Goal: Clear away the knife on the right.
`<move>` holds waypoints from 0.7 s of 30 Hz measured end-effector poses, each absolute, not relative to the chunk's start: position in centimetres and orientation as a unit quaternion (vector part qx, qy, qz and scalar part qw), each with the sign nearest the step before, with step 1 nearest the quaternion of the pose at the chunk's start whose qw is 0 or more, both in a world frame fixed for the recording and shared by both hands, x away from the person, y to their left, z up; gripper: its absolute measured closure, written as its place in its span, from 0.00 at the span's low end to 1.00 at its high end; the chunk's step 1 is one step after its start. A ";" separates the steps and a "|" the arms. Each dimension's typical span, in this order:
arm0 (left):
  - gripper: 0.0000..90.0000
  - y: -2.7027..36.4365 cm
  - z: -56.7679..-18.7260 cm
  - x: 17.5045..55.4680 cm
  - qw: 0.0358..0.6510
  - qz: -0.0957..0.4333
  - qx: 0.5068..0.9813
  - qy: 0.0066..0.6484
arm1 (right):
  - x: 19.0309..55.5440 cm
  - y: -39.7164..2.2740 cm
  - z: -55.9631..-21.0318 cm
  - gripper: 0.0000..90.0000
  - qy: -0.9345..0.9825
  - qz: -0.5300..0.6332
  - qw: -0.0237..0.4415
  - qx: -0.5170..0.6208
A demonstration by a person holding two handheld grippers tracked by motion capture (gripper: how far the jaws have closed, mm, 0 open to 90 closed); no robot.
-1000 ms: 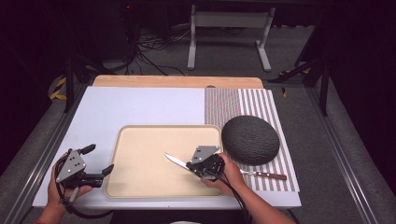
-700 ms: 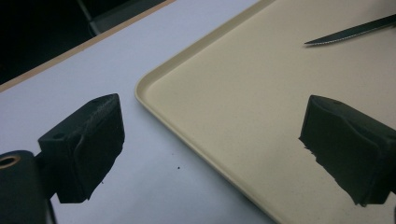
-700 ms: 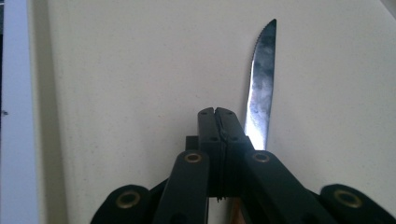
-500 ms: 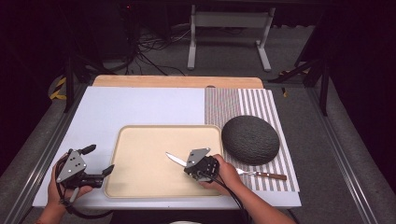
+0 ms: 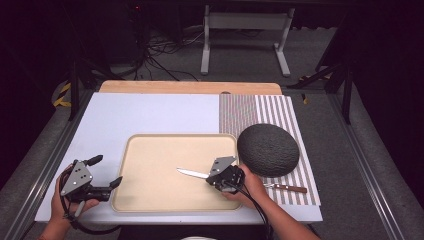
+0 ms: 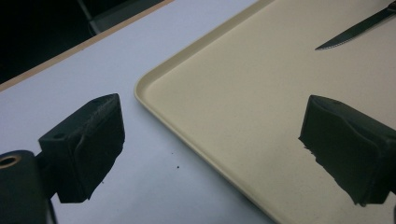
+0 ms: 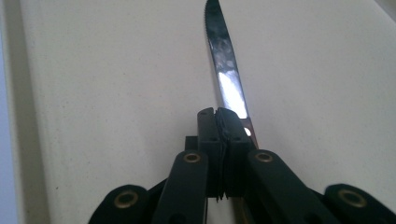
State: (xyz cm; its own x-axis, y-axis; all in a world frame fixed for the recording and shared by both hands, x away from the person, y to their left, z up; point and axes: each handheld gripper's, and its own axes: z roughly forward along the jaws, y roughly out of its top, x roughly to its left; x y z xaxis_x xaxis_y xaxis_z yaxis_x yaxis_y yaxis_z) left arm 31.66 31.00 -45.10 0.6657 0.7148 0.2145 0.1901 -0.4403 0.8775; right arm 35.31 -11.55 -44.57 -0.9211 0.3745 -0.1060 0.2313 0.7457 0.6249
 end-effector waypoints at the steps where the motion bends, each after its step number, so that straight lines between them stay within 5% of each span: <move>1: 0.08 31.0 -45.1 31.7 0.446 0.292 0.797 0.285 | 35.3 -11.3 -44.6 0.99 0.928 0.318 0.114 0.158; 21: 0.08 30.8 -45.2 31.7 0.442 0.290 0.801 0.282 | 38.0 -12.3 -44.7 1.00 0.914 0.319 0.132 0.215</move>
